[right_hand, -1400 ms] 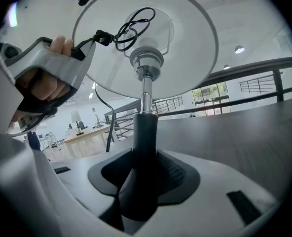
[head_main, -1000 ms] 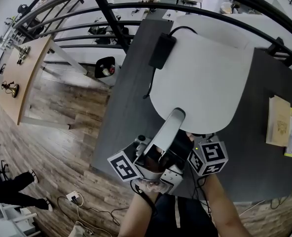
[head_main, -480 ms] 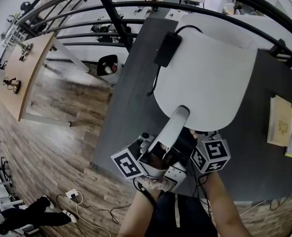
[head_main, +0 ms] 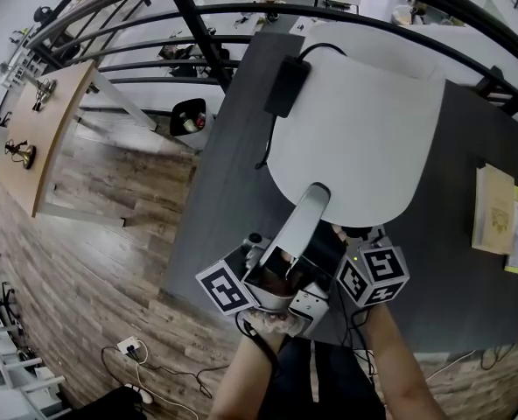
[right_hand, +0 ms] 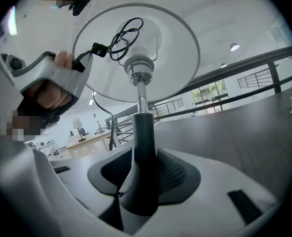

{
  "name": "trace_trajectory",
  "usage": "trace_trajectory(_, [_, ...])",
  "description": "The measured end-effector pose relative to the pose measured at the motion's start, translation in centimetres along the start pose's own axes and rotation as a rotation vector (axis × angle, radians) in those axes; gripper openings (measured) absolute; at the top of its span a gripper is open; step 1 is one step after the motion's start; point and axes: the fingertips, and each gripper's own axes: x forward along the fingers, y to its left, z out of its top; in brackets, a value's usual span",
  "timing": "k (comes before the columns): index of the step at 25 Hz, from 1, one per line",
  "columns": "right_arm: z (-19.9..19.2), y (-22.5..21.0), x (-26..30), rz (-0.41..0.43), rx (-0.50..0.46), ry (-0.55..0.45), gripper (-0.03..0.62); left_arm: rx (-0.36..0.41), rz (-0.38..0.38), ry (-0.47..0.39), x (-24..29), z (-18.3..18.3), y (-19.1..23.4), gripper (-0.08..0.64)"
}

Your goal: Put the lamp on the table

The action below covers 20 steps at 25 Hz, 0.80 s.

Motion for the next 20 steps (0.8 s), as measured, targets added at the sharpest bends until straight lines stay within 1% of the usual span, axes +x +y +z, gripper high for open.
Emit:
trace_trajectory(7, [-0.9, -0.5, -1.8, -0.034, 0.013, 0.006, 0.176, 0.007, 0.007, 0.001, -0.2, -0.6, 0.0, 0.051])
trace_trajectory(11, [-1.6, -0.5, -3.0, -0.029, 0.047, 0.006, 0.176, 0.009, 0.010, 0.002, -0.8, -0.7, -0.3, 0.057])
trace_trajectory(20, [-3.4, -0.8, -5.8, -0.063, 0.066, 0.016, 0.176, 0.033, -0.011, 0.010, -2.4, -2.3, -0.6, 0.074])
